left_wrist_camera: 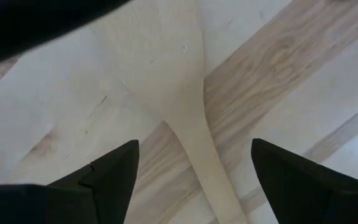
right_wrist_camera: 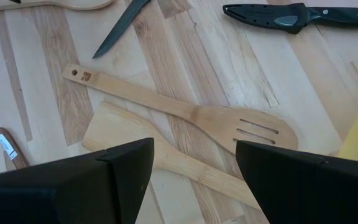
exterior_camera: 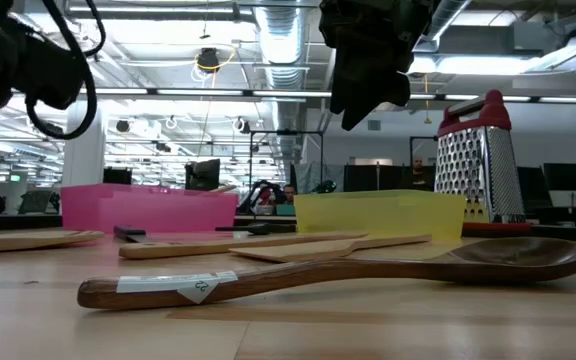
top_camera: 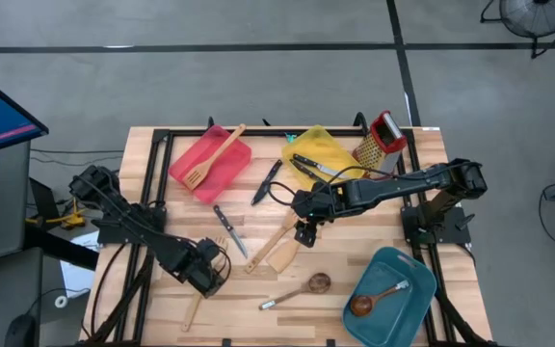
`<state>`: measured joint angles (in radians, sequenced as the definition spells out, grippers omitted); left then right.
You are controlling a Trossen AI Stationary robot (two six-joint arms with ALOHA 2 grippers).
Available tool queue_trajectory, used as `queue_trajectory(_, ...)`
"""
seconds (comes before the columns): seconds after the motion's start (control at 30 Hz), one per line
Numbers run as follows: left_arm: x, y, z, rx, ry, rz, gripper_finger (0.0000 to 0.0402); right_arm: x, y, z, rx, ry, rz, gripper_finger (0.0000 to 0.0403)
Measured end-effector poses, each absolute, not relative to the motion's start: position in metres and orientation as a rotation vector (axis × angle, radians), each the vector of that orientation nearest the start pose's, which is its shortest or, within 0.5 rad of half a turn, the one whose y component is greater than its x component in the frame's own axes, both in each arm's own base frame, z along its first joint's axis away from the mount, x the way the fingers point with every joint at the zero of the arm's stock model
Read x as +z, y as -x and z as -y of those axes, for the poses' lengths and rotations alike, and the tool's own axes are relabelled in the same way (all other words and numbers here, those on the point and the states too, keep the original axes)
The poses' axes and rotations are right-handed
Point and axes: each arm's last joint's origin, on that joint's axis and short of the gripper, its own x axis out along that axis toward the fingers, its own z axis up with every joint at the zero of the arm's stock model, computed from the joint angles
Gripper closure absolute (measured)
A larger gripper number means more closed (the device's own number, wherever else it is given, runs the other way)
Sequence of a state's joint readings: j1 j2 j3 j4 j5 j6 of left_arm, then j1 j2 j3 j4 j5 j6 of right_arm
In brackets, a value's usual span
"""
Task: Pick & Place Kitchen Items
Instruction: Put the wooden serving fork into the blue bin
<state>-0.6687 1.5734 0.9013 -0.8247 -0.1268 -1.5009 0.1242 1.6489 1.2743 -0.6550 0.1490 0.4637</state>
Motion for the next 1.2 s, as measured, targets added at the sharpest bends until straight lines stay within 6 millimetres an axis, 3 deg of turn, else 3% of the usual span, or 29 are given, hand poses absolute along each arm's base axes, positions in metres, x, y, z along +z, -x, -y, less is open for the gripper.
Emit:
queue_trajectory(0.6,0.126,-0.194,0.145,0.608,0.648,-1.393,0.0121,0.250,-0.338,-0.038,-0.257,-0.282,-0.991,0.0163)
queue_trajectory(0.77,0.120,-0.195,0.146,0.609,0.620,-1.451,0.0155,0.250,-0.338,-0.038,-0.257,-0.282,-0.989,0.0163)
queue_trajectory(1.0,0.128,-0.192,0.138,0.628,0.662,-1.440,0.0202,0.250,-0.338,-0.038,-0.258,-0.282,-0.986,0.0163)
queue_trajectory(1.2,0.130,-0.191,0.136,0.635,0.656,-1.442,0.0266,0.250,-0.338,-0.038,-0.260,-0.281,-0.985,0.0163)
